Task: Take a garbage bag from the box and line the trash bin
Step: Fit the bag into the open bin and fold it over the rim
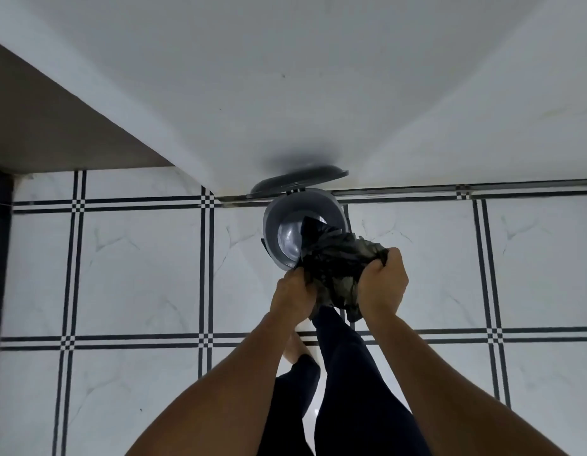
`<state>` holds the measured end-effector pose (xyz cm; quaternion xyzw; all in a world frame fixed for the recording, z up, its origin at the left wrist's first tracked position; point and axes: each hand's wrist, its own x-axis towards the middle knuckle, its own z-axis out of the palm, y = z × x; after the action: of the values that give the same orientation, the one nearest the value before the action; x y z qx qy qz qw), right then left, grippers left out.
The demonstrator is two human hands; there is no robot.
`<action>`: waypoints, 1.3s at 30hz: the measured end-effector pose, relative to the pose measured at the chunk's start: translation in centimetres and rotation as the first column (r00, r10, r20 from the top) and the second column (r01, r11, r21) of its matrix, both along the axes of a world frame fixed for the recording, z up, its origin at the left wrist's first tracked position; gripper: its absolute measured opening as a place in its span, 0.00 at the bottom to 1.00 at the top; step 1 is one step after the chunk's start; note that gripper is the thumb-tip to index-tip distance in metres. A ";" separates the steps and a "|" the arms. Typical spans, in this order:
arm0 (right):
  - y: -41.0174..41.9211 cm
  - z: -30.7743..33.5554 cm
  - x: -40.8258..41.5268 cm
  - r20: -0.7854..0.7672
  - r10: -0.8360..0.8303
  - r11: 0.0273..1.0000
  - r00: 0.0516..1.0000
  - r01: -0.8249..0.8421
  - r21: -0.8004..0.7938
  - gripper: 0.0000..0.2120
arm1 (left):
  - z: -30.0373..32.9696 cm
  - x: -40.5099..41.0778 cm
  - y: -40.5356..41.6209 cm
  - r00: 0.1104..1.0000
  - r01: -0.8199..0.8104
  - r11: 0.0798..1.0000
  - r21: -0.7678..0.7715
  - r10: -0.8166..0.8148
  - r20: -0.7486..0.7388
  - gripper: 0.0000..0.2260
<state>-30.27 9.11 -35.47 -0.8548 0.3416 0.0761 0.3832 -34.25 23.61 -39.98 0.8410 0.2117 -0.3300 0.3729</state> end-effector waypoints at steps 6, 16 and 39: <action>-0.3 -5.8 2.3 -0.083 0.061 0.996 0.995 -0.055 0.073 0.06 | -4.3 2.9 0.2 0.995 -0.101 0.993 0.056 0.100 0.016 0.10; 1.0 -21.6 5.3 -0.198 0.178 0.974 0.964 -0.144 0.176 0.09 | -16.4 4.2 5.2 0.998 -0.062 0.983 0.174 0.058 0.031 0.10; -0.9 -30.1 5.4 -0.232 0.220 0.922 0.947 -0.280 -0.267 0.15 | -25.1 0.2 11.0 0.996 0.086 0.928 0.363 -0.077 -0.037 0.39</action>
<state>-24.84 8.17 -65.55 -0.9274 0.2732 0.1570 0.2018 -34.07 34.63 -65.13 0.8999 0.2383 -0.3095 0.1940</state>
